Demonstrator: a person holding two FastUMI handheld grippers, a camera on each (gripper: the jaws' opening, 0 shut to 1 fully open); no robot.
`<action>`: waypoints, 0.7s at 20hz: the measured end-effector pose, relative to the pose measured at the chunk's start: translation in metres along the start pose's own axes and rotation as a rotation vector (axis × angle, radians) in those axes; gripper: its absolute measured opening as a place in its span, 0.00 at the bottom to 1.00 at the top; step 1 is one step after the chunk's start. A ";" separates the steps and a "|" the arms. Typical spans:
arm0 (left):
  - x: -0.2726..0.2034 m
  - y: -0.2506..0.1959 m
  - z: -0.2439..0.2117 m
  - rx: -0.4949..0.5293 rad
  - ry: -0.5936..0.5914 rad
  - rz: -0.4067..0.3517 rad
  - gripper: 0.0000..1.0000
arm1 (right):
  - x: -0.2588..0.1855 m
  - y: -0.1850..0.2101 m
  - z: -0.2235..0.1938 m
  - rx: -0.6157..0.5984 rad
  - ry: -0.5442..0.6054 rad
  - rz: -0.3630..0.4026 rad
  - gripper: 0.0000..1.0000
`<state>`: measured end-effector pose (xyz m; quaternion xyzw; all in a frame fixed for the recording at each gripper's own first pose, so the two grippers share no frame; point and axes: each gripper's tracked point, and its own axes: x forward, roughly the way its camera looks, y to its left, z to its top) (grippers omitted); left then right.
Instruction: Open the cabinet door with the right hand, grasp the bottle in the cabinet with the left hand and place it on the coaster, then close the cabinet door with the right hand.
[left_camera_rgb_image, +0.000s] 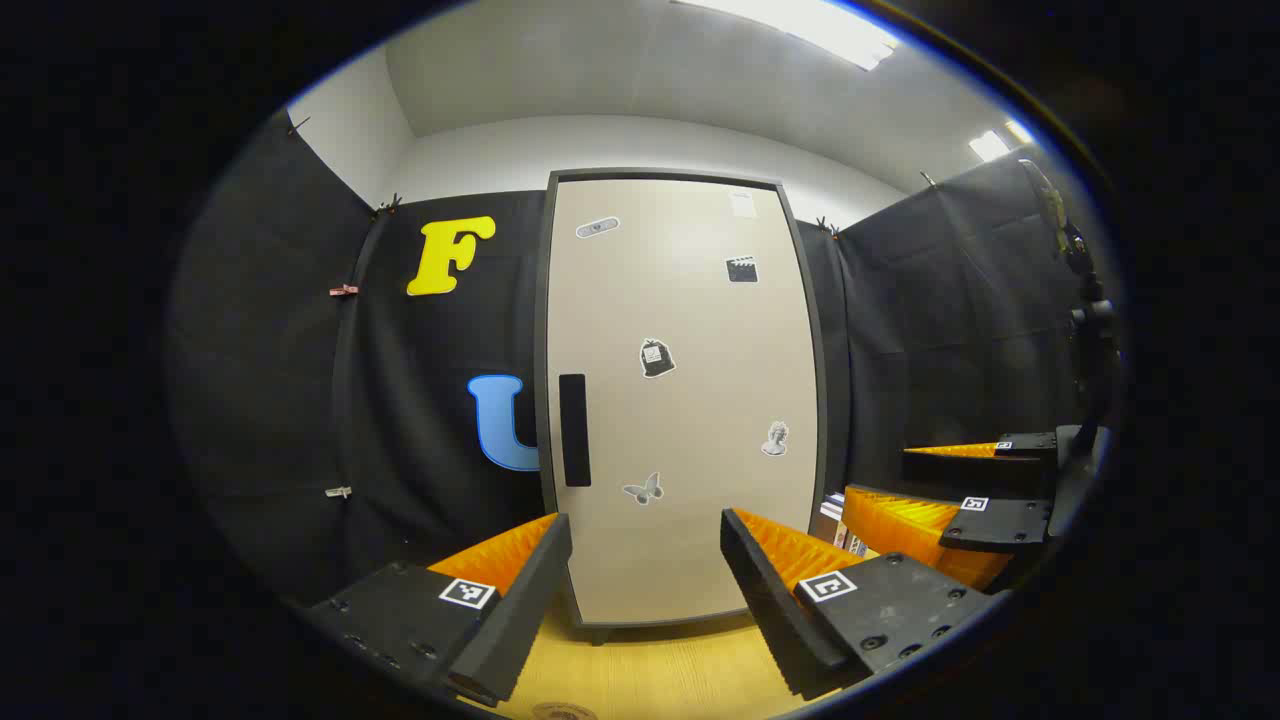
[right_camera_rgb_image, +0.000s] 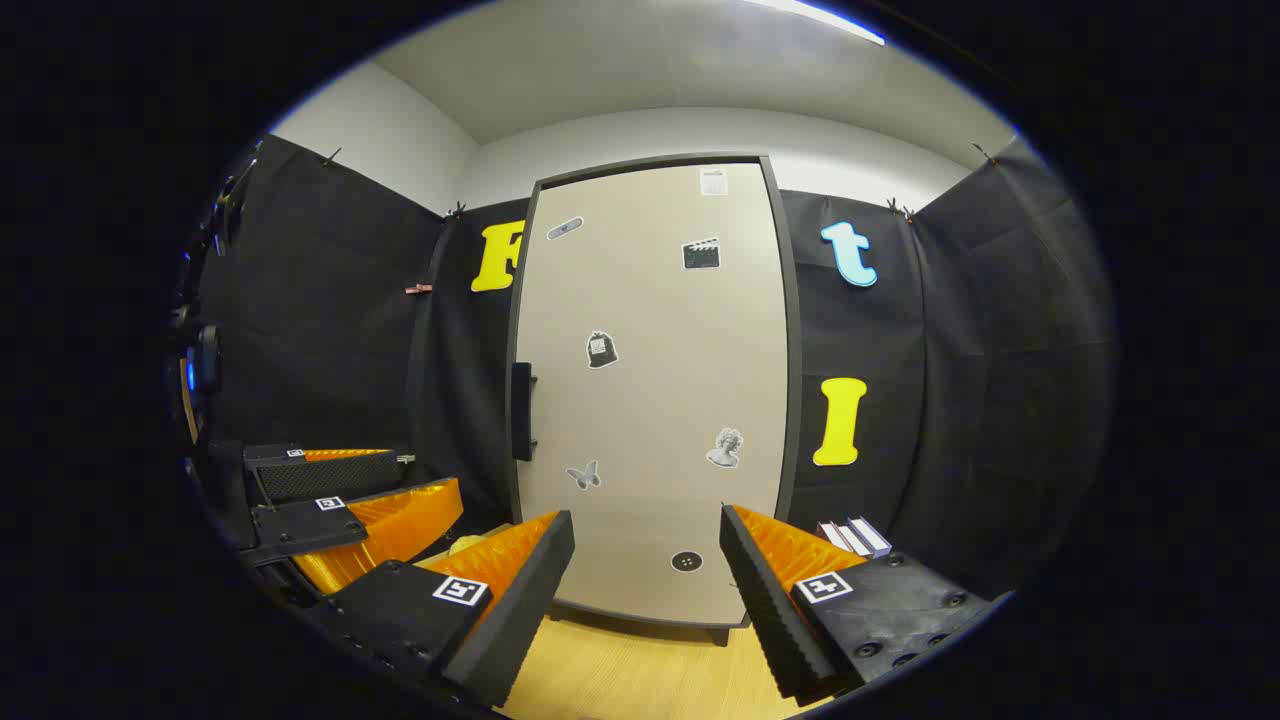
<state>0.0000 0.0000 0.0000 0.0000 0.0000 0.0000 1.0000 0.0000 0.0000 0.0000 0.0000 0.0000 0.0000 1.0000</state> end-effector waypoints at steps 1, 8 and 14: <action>0.000 -0.001 -0.001 0.000 -0.001 -0.001 0.94 | 0.001 -0.001 0.000 0.001 0.000 0.001 0.95; 0.001 -0.002 0.000 0.001 -0.003 0.002 0.90 | 0.002 -0.004 0.000 0.007 0.008 0.003 0.95; 0.000 -0.003 -0.004 -0.003 0.008 0.003 0.94 | 0.000 -0.002 0.001 0.004 0.002 0.012 0.95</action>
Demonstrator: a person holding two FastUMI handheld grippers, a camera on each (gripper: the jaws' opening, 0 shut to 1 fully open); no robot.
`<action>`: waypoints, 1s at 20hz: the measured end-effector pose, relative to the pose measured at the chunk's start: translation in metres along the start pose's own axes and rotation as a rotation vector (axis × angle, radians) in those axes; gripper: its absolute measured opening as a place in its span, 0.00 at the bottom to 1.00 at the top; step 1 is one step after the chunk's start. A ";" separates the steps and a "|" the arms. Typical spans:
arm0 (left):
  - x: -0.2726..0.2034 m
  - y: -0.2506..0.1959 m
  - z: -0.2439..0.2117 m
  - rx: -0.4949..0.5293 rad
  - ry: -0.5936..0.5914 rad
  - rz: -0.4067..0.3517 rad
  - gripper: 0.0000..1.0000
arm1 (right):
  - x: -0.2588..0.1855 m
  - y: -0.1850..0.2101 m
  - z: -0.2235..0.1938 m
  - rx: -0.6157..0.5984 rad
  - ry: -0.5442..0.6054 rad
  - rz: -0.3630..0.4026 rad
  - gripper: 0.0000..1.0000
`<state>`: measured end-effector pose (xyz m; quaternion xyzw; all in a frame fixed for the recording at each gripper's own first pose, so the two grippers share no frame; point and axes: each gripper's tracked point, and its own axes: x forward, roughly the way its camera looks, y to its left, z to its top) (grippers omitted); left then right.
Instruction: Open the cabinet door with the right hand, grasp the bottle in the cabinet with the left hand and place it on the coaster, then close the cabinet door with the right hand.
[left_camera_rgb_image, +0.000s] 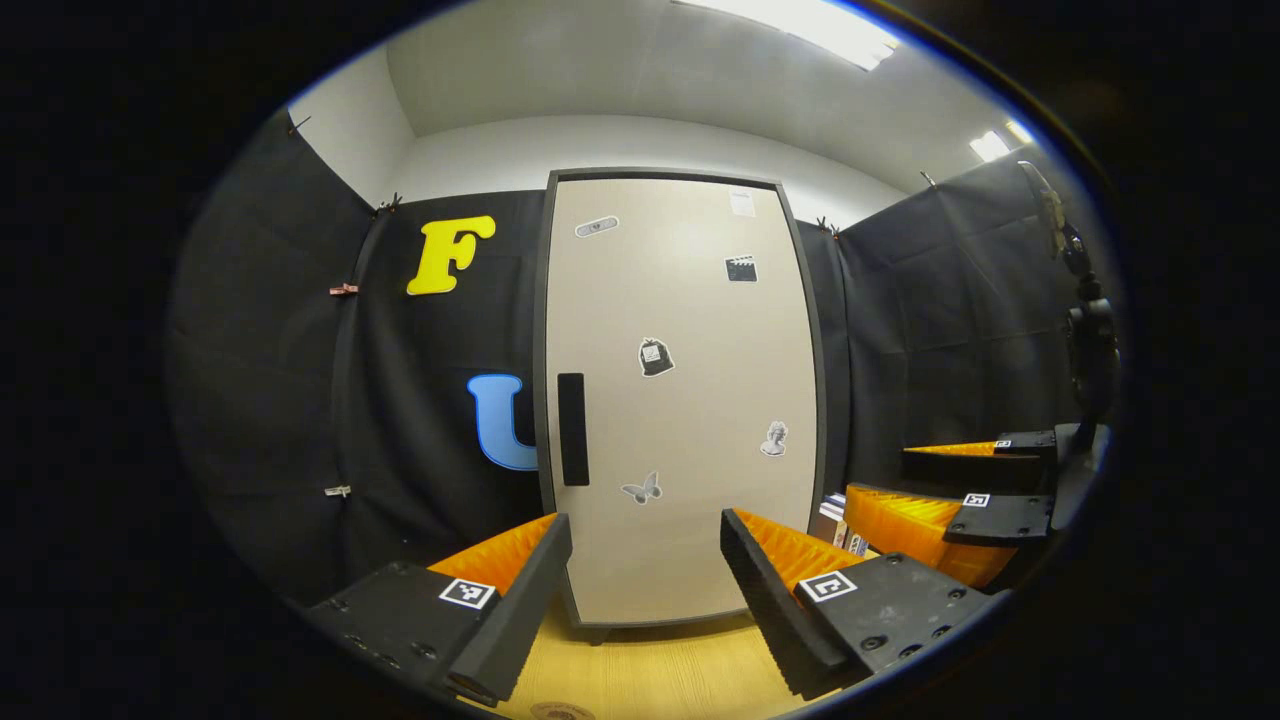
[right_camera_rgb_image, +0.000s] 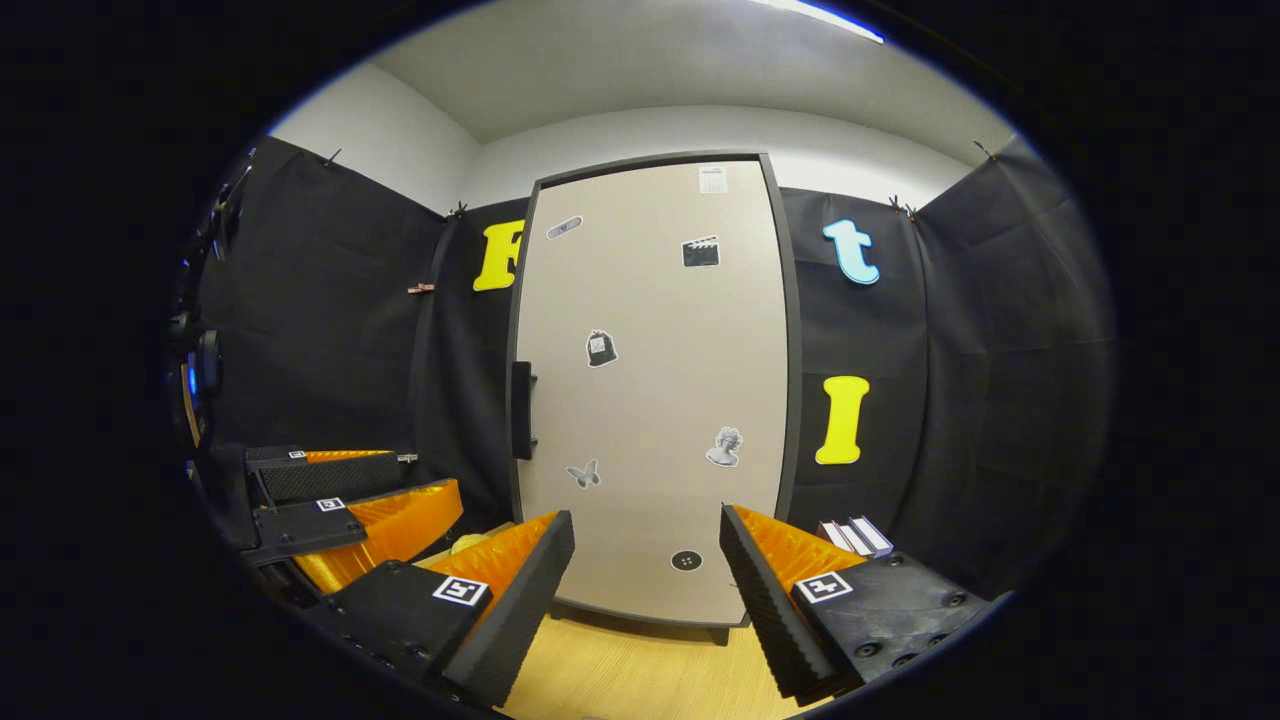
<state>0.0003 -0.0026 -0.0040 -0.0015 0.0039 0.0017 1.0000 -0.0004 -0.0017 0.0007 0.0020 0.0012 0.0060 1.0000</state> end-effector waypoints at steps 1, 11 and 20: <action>0.001 0.000 -0.001 -0.003 0.004 0.000 0.94 | 0.000 -0.001 0.000 0.000 -0.002 0.000 0.95; -0.007 0.014 -0.004 0.024 -0.021 0.104 0.95 | 0.011 0.012 -0.009 0.006 0.021 0.113 0.95; -0.003 0.088 -0.027 -0.023 0.042 0.170 0.95 | 0.053 0.049 0.010 0.071 -0.031 0.127 0.98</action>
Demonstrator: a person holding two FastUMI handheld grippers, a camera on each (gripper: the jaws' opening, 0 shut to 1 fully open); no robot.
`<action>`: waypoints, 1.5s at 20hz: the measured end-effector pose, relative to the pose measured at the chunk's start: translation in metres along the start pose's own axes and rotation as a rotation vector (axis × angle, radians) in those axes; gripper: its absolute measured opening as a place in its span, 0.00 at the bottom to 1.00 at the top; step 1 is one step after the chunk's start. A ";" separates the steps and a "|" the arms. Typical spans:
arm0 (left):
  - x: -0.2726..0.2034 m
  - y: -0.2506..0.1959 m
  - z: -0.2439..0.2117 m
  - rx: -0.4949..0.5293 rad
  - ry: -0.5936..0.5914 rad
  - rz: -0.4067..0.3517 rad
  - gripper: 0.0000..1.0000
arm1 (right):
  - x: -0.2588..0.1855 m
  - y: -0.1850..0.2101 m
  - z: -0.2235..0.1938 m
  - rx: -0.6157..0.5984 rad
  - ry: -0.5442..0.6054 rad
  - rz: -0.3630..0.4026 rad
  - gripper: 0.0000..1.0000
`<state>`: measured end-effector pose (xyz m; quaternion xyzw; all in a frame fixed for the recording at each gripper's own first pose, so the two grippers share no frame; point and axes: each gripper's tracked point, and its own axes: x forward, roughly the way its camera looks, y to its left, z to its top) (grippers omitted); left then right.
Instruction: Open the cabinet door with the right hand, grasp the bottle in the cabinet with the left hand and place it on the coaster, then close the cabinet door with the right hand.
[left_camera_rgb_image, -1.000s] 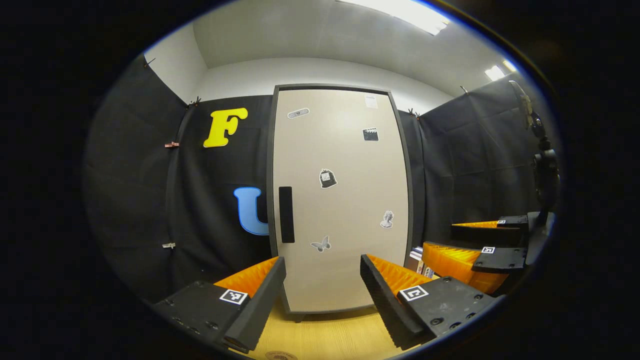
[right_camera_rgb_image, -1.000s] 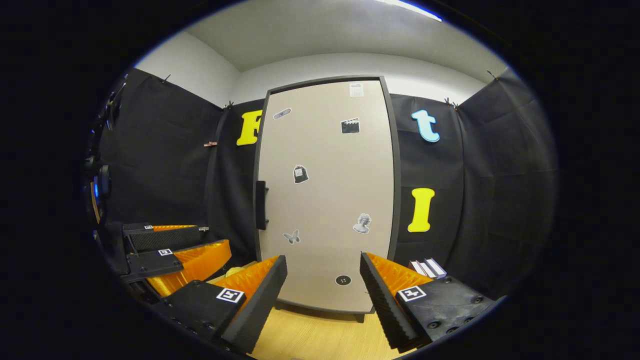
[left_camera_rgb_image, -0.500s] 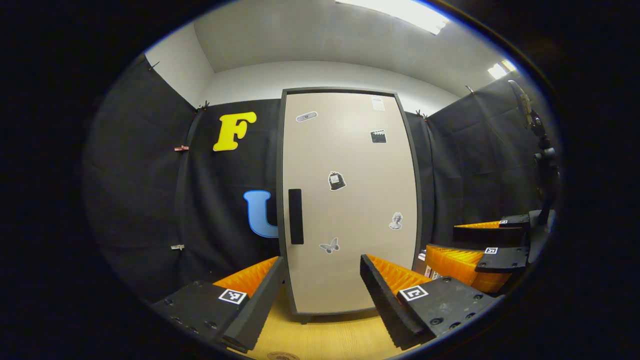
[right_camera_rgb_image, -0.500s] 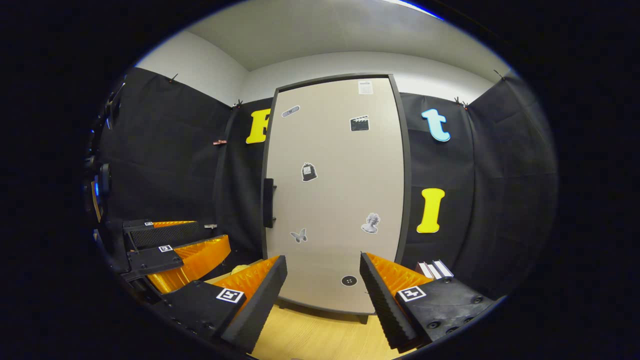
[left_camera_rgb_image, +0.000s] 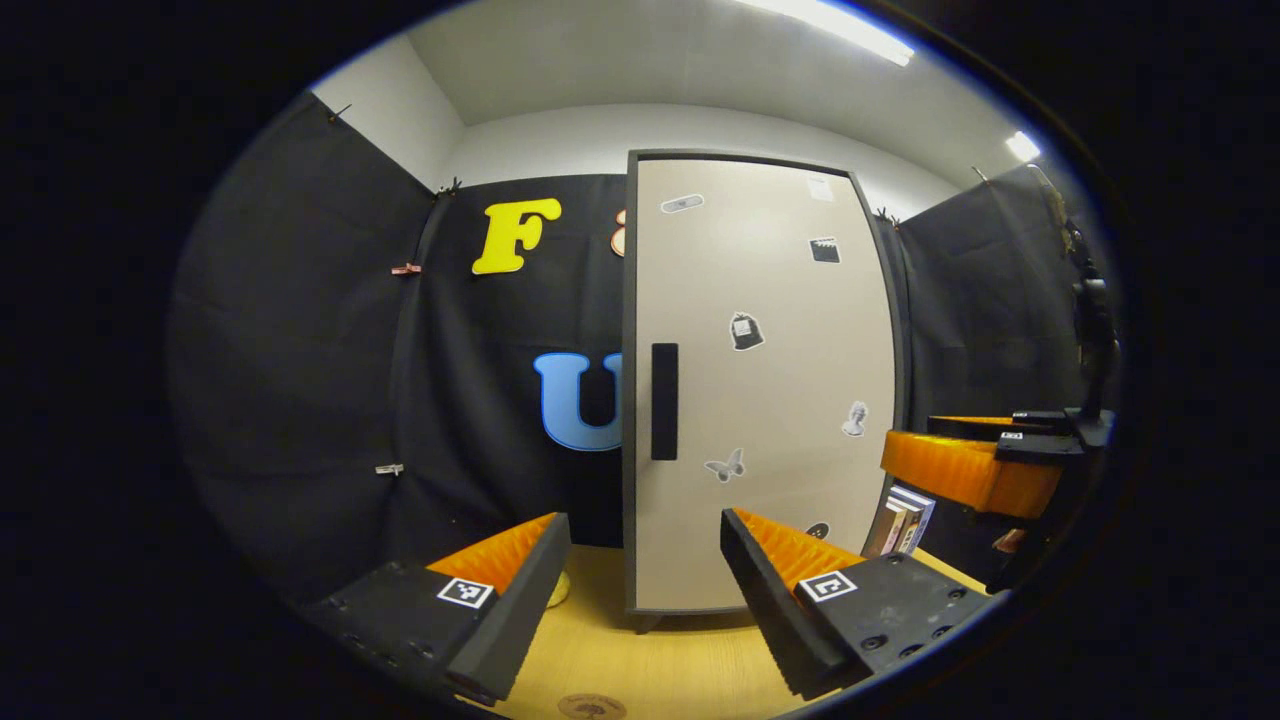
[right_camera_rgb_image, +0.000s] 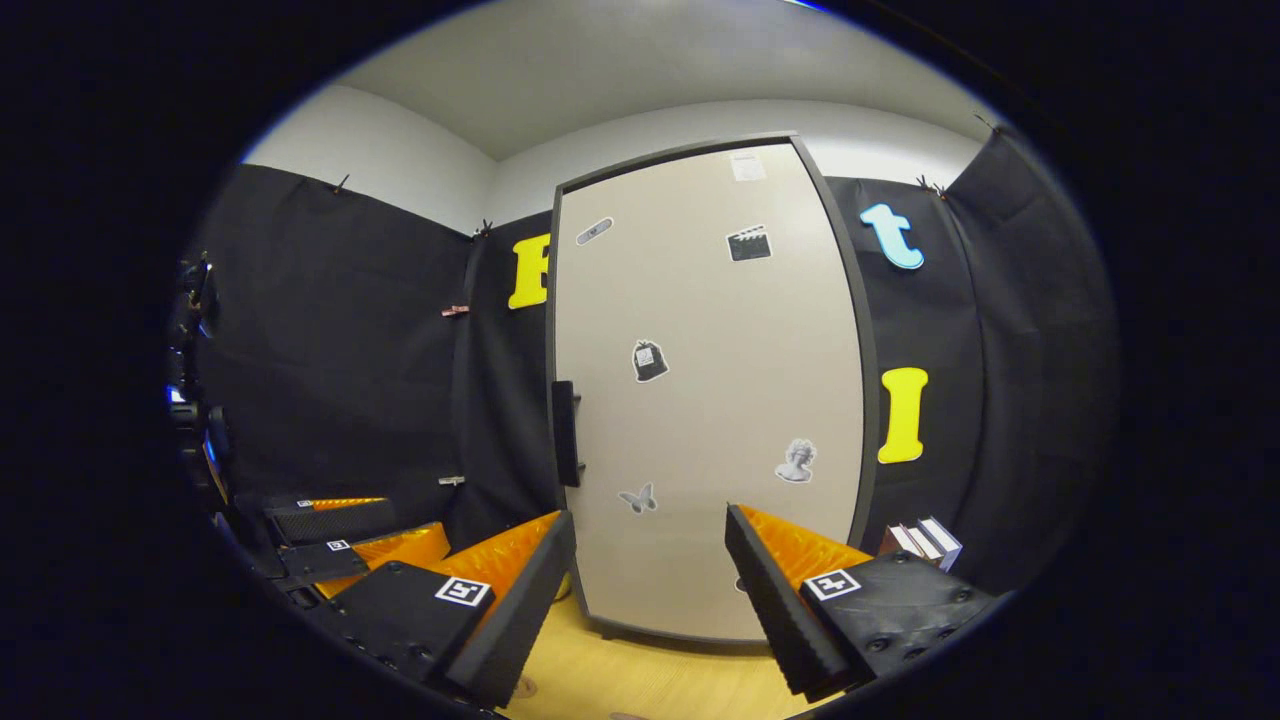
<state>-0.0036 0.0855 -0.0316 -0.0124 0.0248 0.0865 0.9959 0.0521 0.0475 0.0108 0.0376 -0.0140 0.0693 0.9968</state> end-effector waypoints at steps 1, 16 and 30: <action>0.004 0.013 0.000 0.020 -0.001 0.000 0.95 | 0.008 0.010 0.000 -0.009 -0.004 -0.007 0.97; 0.055 0.150 -0.020 0.088 0.007 -0.125 0.95 | 0.180 0.096 -0.029 -0.070 -0.009 -0.205 0.95; 0.083 0.192 -0.046 0.084 0.048 -0.116 0.95 | 0.234 0.085 -0.020 -0.046 -0.058 -0.385 0.51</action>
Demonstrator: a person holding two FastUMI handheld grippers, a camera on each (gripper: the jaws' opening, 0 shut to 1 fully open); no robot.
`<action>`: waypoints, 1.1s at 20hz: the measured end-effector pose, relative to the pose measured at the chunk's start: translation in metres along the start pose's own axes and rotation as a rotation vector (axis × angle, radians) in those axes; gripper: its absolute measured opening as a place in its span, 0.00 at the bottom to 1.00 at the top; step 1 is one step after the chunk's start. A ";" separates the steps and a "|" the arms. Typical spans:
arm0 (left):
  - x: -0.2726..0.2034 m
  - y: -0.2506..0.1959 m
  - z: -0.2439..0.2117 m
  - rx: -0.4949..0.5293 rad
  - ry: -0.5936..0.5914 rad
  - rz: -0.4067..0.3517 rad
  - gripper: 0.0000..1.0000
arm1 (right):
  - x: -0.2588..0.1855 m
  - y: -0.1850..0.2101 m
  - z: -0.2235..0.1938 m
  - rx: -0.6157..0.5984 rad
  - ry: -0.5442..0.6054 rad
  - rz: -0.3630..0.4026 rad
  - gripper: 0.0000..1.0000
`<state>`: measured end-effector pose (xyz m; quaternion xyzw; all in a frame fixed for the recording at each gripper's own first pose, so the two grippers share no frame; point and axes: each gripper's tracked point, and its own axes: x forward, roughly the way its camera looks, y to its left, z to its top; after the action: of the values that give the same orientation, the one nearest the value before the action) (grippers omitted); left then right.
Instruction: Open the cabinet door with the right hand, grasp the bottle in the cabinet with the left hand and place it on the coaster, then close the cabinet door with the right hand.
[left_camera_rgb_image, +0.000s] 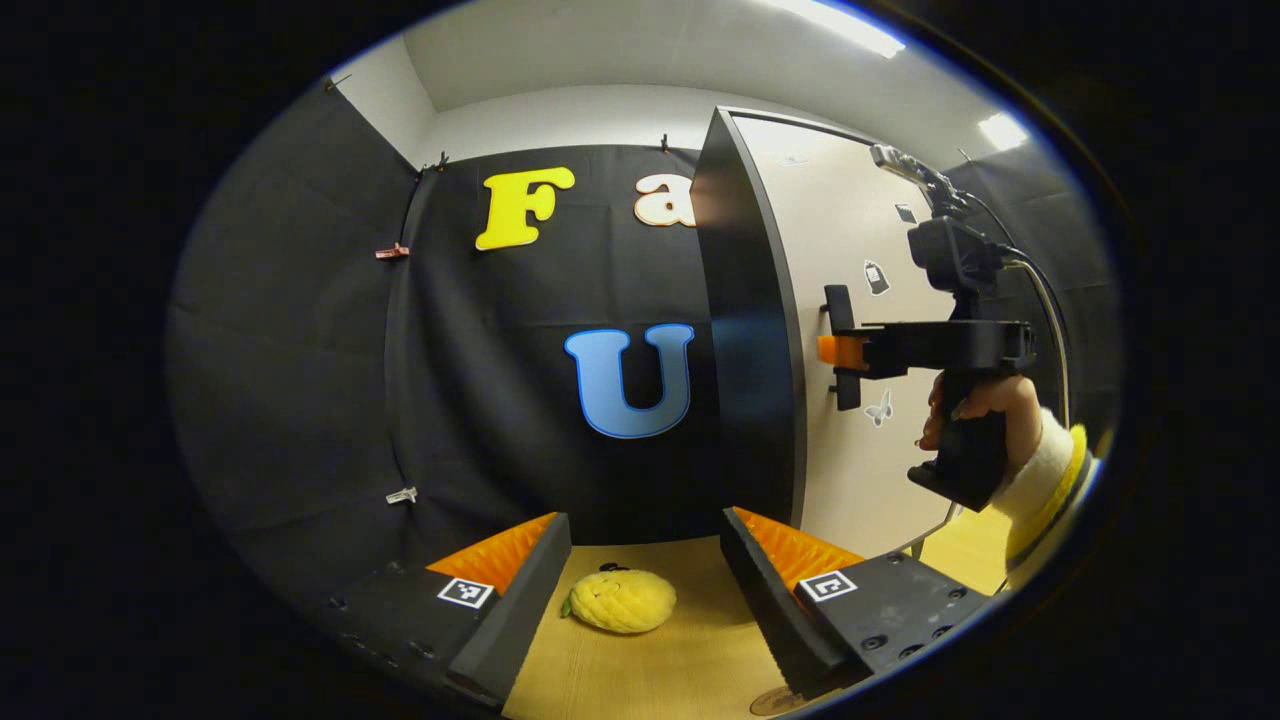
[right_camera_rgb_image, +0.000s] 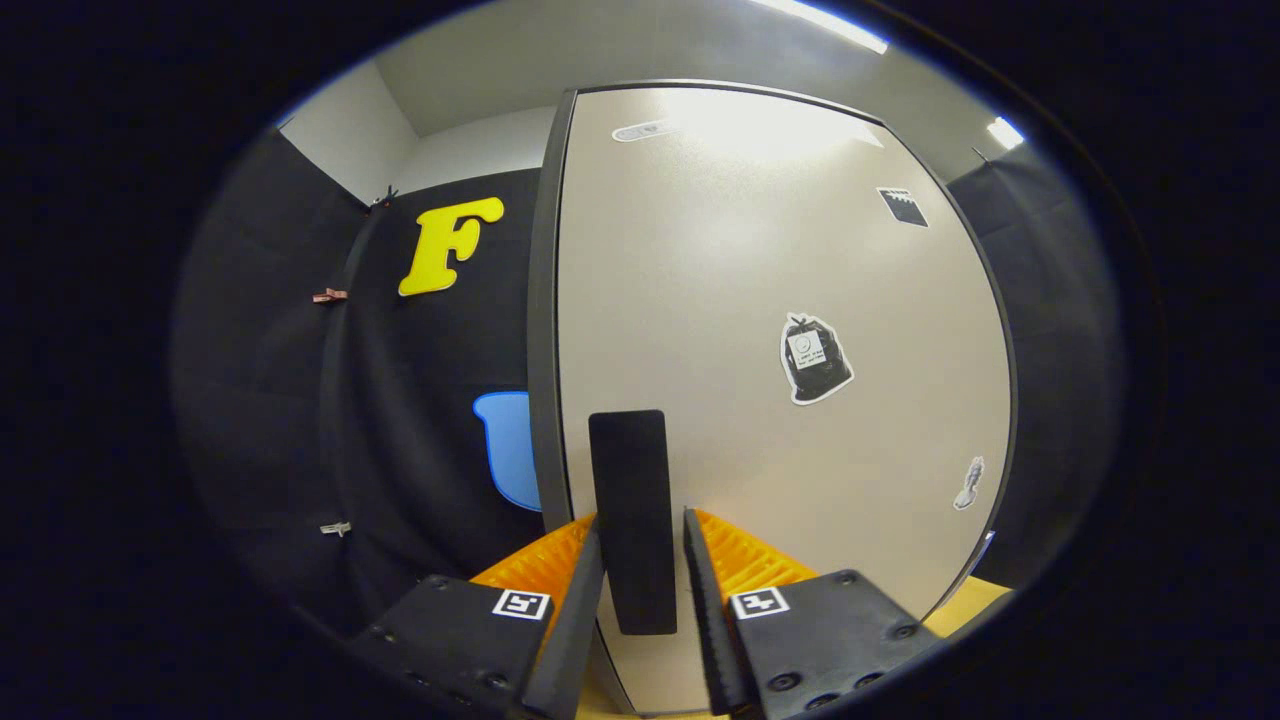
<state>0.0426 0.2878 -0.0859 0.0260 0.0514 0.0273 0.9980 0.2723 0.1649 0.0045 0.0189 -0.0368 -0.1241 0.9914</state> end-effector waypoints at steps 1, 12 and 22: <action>0.002 0.003 -0.001 0.000 0.000 0.003 0.95 | 0.003 0.000 -0.001 -0.037 -0.014 -0.015 0.43; -0.005 0.012 0.002 -0.015 -0.012 0.009 0.95 | -0.027 -0.002 0.001 -0.076 0.070 0.007 0.14; -0.020 -0.066 0.013 -0.004 -0.036 -0.146 0.95 | -0.115 -0.030 0.017 -0.094 0.097 0.100 0.14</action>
<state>0.0273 0.2200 -0.0742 0.0205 0.0351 -0.0459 0.9981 0.1530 0.1637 0.0118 -0.0235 0.0163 -0.0751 0.9968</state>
